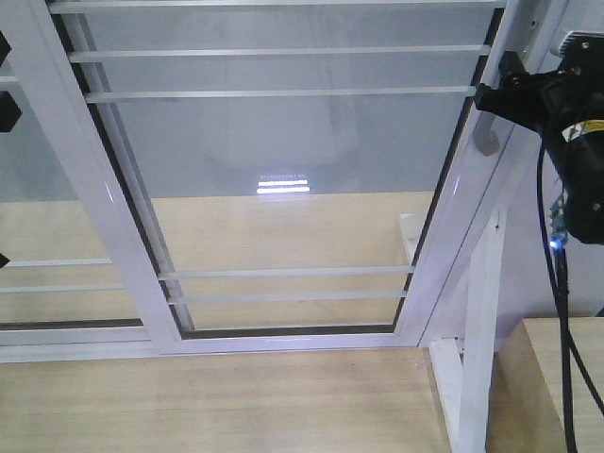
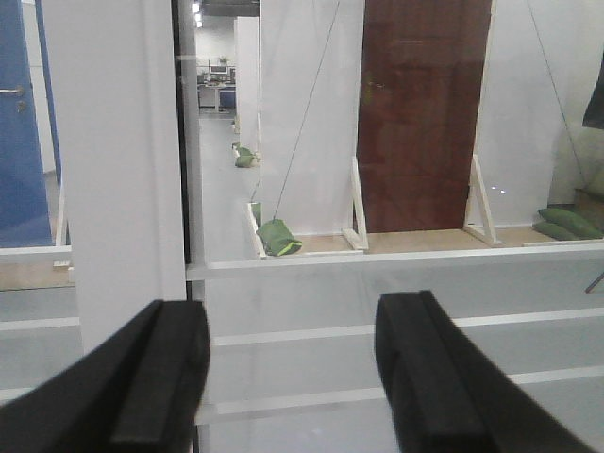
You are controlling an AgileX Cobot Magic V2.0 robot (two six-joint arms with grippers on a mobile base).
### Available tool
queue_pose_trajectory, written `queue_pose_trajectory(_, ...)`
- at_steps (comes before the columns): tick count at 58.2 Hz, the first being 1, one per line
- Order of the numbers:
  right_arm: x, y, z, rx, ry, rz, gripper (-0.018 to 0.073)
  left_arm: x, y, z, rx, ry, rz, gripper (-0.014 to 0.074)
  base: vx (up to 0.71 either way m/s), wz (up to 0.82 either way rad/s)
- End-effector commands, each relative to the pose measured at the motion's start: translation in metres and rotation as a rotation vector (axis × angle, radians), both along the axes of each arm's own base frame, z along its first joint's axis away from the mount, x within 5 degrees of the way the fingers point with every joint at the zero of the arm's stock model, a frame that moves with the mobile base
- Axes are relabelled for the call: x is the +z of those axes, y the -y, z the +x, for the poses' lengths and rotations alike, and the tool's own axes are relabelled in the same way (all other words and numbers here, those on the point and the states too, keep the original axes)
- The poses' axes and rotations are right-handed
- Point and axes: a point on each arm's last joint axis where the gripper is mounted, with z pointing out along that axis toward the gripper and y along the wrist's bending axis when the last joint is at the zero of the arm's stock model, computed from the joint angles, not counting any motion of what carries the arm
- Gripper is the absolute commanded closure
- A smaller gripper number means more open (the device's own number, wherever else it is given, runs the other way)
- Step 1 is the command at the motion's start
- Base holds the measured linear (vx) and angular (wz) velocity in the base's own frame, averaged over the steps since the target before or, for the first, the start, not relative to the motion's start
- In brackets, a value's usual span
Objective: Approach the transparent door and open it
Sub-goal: 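Raise the right gripper and close it around the vertical metal door handle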
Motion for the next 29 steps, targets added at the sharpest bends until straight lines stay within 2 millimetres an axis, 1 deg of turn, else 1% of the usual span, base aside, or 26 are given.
queue_pose_trajectory(1, 0.026, -0.001, 0.015, -0.012, 0.160, -0.028, 0.0048, 0.020, 0.000, -0.002, 0.000, 0.116, -0.020, 0.0083, 0.00, 0.00)
queue_pose_trajectory(8, 0.025, -0.004, 0.035, -0.012, 0.154, -0.067, 0.0048, 0.020, 0.000, -0.002, 0.000, 0.115, -0.020, 0.0083, 0.00, 0.00)
queue_pose_trajectory(13, 0.024, -0.004, 0.044, -0.021, 0.128, -0.087, 0.0048, 0.020, 0.000, -0.002, 0.000, 0.115, -0.020, 0.0083, 0.00, 0.00)
queue_pose_trajectory(20, 0.024, -0.002, 0.049, -0.046, 0.122, -0.106, 0.0048, 0.020, 0.000, -0.002, 0.000, 0.115, -0.020, 0.0083, 0.00, 0.00)
queue_pose_trajectory(29, 0.023, 0.008, 0.050, -0.072, 0.108, -0.124, 0.0048, 0.020, 0.000, -0.002, 0.000, 0.115, -0.020, 0.0083, 0.00, 0.00)
